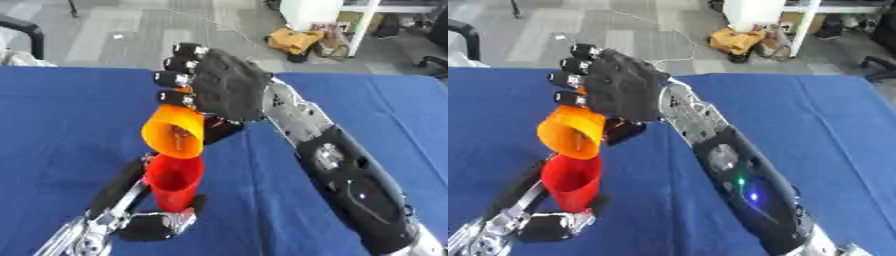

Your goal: Pour the contents of one cup into another cup.

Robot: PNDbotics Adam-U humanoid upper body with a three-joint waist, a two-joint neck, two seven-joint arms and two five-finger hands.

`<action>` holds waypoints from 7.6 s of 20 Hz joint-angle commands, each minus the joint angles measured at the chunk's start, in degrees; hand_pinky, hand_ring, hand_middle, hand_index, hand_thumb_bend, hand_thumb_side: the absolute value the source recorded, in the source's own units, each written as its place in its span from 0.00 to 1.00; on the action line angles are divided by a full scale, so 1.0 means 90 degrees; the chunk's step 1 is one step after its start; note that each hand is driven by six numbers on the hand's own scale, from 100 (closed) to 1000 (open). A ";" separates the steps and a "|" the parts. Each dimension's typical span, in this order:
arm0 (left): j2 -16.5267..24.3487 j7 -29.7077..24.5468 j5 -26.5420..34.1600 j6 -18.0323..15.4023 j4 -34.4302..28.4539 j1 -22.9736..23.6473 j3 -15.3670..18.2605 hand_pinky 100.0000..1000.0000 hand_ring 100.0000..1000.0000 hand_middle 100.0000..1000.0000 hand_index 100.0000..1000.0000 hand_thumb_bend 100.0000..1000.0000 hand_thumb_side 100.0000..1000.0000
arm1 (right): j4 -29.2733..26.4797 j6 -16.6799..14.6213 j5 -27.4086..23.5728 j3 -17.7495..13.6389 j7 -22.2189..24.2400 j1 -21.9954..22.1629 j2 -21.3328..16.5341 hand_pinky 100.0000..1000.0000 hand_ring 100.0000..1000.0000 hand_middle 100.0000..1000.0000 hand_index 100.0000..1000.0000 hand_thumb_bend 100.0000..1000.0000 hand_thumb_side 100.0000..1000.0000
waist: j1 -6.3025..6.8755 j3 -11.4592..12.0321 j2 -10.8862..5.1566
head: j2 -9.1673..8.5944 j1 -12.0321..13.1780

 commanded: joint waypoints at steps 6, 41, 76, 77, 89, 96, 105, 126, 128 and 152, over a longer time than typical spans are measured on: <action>0.0073 0.0043 0.0074 -0.0002 -0.0209 -0.0122 0.0139 0.49 0.30 0.33 0.53 0.00 0.55 | 0.0153 -0.1143 0.0381 0.0037 -0.1440 -0.0096 -0.0150 0.43 0.43 0.47 0.52 0.00 0.52 | 0.0005 0.0000 -0.0164 | 0.0040 0.0014; 0.0130 0.0040 0.0128 0.0039 -0.0154 -0.0141 0.0233 0.50 0.30 0.32 0.53 0.00 0.55 | 0.0244 -0.1143 0.0912 0.0219 -0.2096 -0.0276 -0.0260 0.44 0.45 0.48 0.52 0.00 0.51 | -0.0134 -0.0051 -0.0217 | 0.0076 0.0039; 0.0078 0.0100 -0.0138 -0.0187 0.0332 -0.0146 0.0211 0.50 0.29 0.32 0.53 0.00 0.55 | -0.0226 -0.1143 0.0333 0.0284 -0.1840 -0.0400 -0.0292 0.44 0.46 0.49 0.53 0.00 0.51 | -0.0220 -0.0153 -0.0229 | 0.0058 0.0029; 0.0077 0.0098 -0.0144 -0.0190 0.0338 -0.0146 0.0209 0.50 0.29 0.32 0.53 0.00 0.55 | -0.0246 -0.1143 0.0323 0.0284 -0.1834 -0.0406 -0.0301 0.44 0.46 0.50 0.53 0.00 0.51 | -0.0221 -0.0153 -0.0230 | 0.0059 0.0030; 0.0079 0.0093 -0.0169 -0.0205 0.0367 -0.0136 0.0205 0.50 0.29 0.32 0.53 0.00 0.55 | -0.0319 -0.1143 0.0355 0.0302 -0.1833 -0.0446 -0.0393 0.44 0.46 0.50 0.52 0.00 0.50 | -0.0237 -0.0146 -0.0242 | 0.0070 0.0033; 0.0080 0.0090 -0.0160 -0.0202 0.0358 -0.0137 0.0208 0.50 0.29 0.32 0.53 0.00 0.55 | -0.0299 -0.1143 0.0417 0.0303 -0.1882 -0.0455 -0.0441 0.44 0.46 0.50 0.52 0.00 0.50 | -0.0243 -0.0139 -0.0243 | 0.0073 0.0035; 0.0080 0.0083 -0.0136 -0.0188 0.0330 -0.0141 0.0211 0.50 0.29 0.32 0.53 0.00 0.55 | -0.0263 -0.1143 0.0481 0.0296 -0.1930 -0.0458 -0.0427 0.44 0.46 0.50 0.52 0.00 0.50 | -0.0246 -0.0124 -0.0244 | 0.0073 0.0033; 0.0089 0.0088 -0.0132 -0.0179 0.0306 -0.0144 0.0225 0.50 0.29 0.32 0.53 0.00 0.55 | -0.0184 -0.1143 0.0596 0.0253 -0.1998 -0.0498 -0.0348 0.44 0.47 0.50 0.52 0.00 0.49 | -0.0226 -0.0116 -0.0239 | 0.0067 0.0028; 0.0091 0.0088 -0.0133 -0.0177 0.0305 -0.0143 0.0227 0.50 0.29 0.32 0.53 0.00 0.55 | -0.0198 -0.1143 0.0577 0.0222 -0.2001 -0.0499 -0.0351 0.44 0.47 0.51 0.52 0.00 0.49 | -0.0224 -0.0115 -0.0240 | 0.0059 0.0028; 0.0095 0.0085 -0.0129 -0.0167 0.0293 -0.0147 0.0225 0.50 0.29 0.31 0.53 0.00 0.55 | -0.0436 -0.1143 0.0137 0.0078 -0.1651 -0.0514 -0.0424 0.44 0.47 0.51 0.52 0.00 0.49 | -0.0220 -0.0106 -0.0251 | 0.0079 0.0038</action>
